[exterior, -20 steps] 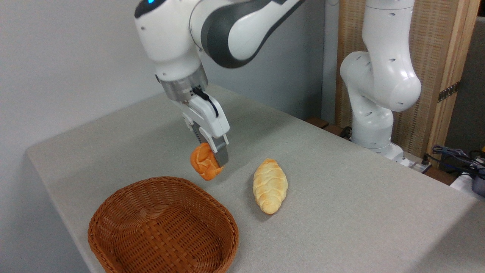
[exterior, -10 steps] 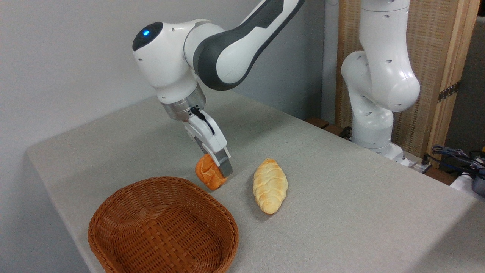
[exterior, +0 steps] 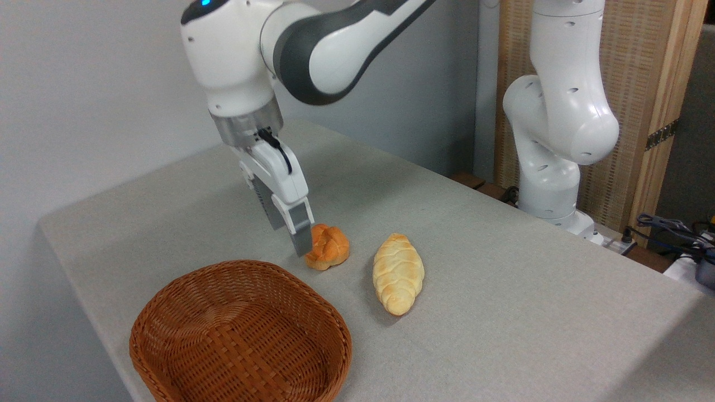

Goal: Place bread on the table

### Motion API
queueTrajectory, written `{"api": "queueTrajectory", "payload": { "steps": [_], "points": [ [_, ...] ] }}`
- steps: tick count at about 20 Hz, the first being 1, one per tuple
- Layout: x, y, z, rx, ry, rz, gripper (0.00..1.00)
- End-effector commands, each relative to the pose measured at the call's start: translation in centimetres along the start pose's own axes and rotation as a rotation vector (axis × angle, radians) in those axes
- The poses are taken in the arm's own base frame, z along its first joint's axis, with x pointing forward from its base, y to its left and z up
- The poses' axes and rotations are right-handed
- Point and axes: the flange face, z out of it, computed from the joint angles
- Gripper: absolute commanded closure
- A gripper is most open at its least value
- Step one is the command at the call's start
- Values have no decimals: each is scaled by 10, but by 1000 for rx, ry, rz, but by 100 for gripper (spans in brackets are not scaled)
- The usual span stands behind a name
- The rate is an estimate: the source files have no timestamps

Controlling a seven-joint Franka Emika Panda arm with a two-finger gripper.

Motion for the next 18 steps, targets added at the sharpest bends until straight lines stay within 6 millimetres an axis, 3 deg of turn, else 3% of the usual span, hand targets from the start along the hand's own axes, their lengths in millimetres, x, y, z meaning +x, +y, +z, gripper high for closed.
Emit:
{"api": "queueTrajectory", "payload": {
  "steps": [1,7,18],
  "points": [
    [-5,-18,-40,51,64,-37,0],
    [-46,-73,-82,108,155,-164,0],
    [-43,-74,-78,113,151,-164,0]
  ]
}}
